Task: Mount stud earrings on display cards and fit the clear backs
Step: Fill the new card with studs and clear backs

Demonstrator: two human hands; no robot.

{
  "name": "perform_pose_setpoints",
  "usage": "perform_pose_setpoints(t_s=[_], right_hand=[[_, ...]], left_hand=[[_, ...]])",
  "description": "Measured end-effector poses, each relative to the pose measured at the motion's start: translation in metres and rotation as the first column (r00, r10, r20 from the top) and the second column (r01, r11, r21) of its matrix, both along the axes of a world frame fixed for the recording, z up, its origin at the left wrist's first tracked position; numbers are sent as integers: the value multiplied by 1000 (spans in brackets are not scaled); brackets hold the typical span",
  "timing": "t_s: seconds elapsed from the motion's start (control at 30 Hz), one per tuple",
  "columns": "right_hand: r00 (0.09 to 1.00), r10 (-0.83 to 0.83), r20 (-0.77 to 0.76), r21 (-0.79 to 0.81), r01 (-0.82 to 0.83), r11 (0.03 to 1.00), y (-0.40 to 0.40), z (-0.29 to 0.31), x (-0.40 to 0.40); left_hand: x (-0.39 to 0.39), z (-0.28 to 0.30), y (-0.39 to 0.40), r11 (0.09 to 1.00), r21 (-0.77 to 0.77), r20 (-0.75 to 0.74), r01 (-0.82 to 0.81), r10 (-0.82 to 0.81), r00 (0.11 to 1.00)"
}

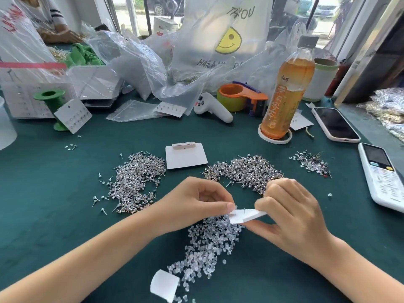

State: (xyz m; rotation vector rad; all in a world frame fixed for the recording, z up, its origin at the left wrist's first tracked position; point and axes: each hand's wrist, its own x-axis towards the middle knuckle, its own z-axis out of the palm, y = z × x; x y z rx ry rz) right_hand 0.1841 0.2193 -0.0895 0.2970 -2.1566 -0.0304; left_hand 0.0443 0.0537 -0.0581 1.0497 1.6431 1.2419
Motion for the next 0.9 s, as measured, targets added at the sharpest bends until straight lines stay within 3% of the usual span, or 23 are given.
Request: perform_pose_setpoints(t_s=[0.9], right_hand=[[999,-18,-36,86,21,996,-2,-1,1]], left_hand=[[0,4,-4,998,-15,-75,63,-64,995]])
